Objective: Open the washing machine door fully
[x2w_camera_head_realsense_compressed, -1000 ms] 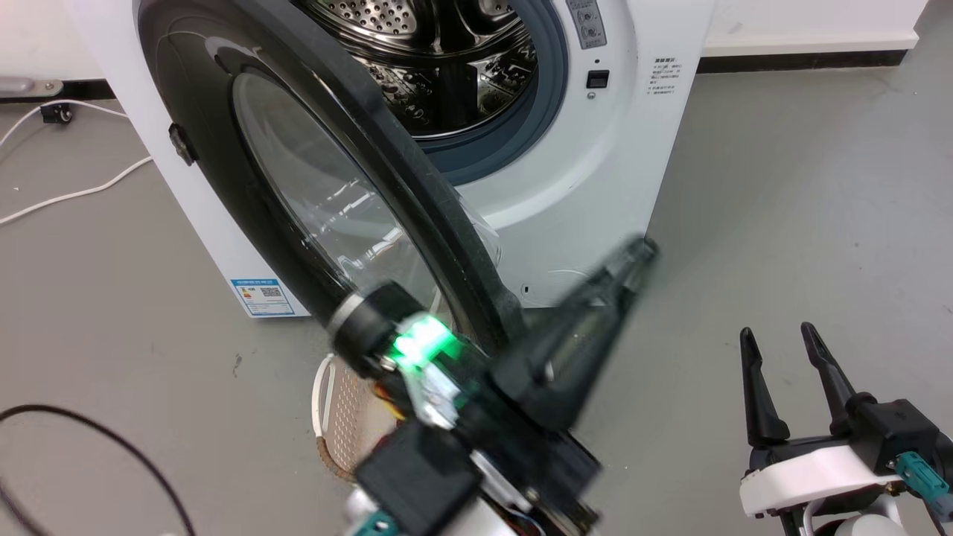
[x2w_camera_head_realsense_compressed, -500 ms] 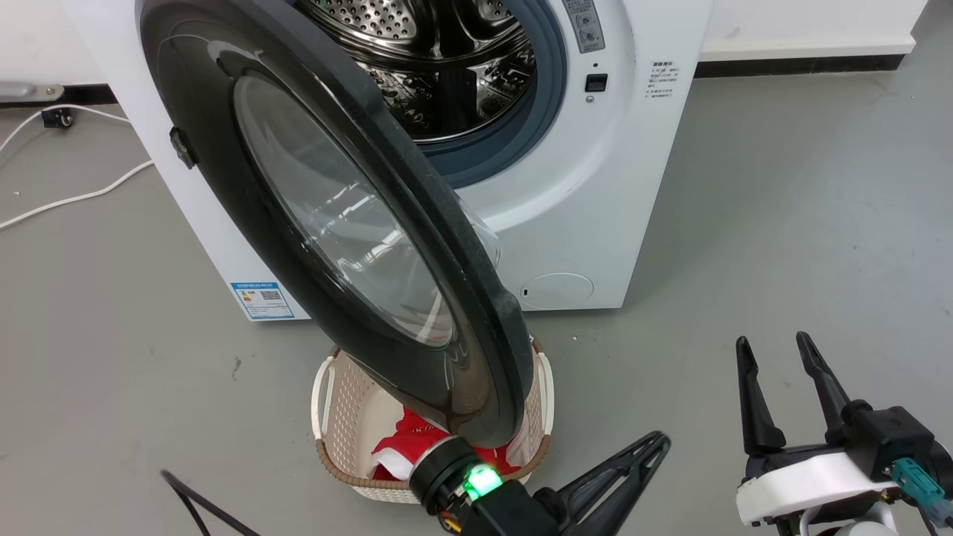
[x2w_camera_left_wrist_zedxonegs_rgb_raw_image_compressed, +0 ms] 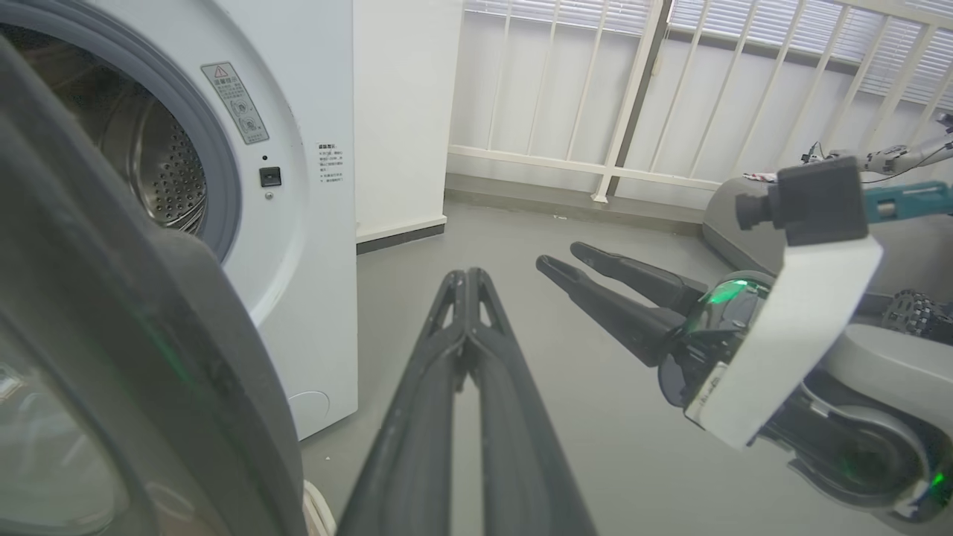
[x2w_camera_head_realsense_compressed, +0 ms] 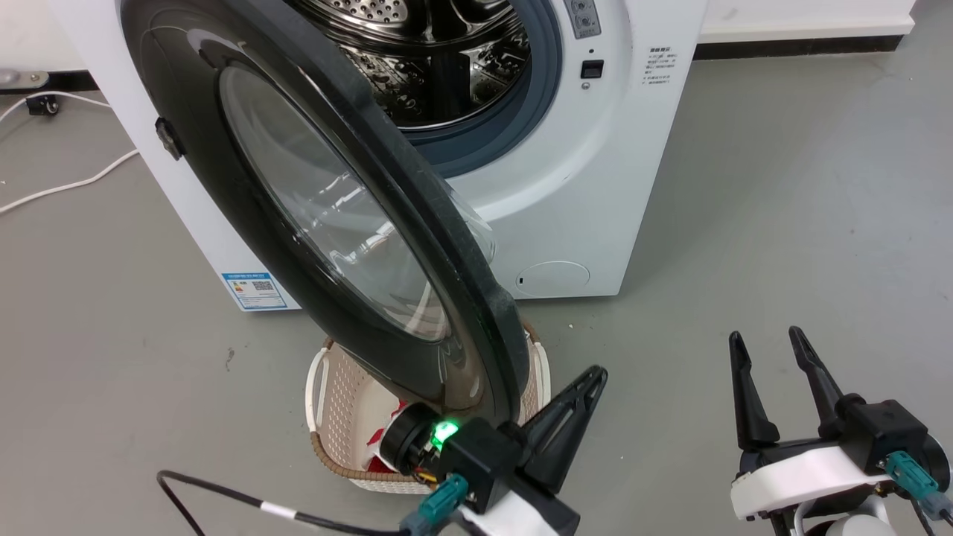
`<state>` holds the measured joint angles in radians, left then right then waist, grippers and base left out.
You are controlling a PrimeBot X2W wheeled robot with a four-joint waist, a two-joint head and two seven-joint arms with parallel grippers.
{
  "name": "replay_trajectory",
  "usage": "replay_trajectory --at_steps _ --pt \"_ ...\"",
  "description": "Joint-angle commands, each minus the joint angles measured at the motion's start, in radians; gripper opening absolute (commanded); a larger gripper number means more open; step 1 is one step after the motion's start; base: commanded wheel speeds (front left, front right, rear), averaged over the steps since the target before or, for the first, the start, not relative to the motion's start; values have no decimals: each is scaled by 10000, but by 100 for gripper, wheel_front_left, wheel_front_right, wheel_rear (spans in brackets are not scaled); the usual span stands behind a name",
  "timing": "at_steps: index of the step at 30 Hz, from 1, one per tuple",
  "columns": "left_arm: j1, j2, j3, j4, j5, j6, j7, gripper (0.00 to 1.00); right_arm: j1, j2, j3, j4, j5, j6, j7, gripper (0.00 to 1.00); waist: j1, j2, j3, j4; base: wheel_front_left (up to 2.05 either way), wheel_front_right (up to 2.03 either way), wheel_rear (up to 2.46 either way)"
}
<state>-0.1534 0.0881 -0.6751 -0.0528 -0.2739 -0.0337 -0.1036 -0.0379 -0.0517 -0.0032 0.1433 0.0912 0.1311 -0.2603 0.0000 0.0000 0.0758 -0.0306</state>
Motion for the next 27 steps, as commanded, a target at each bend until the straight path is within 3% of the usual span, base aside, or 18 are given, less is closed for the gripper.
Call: replay_trajectory --at_steps 1,20,27 --pt "-209 -51 38 158 -54 52 -98 0 -91 29 32 47 110 -7 -30 100 0 0 42 -27 0 0 0" --pt "-1512 -322 736 2266 -736 1101 -815 0 -299 28 194 354 324 -7 -45 100 0 0 181 -330 0 0 0" --pt "-1589 -189 936 2545 -796 1273 -939 0 -320 28 240 408 391 -7 -49 100 0 0 147 -279 0 0 0"
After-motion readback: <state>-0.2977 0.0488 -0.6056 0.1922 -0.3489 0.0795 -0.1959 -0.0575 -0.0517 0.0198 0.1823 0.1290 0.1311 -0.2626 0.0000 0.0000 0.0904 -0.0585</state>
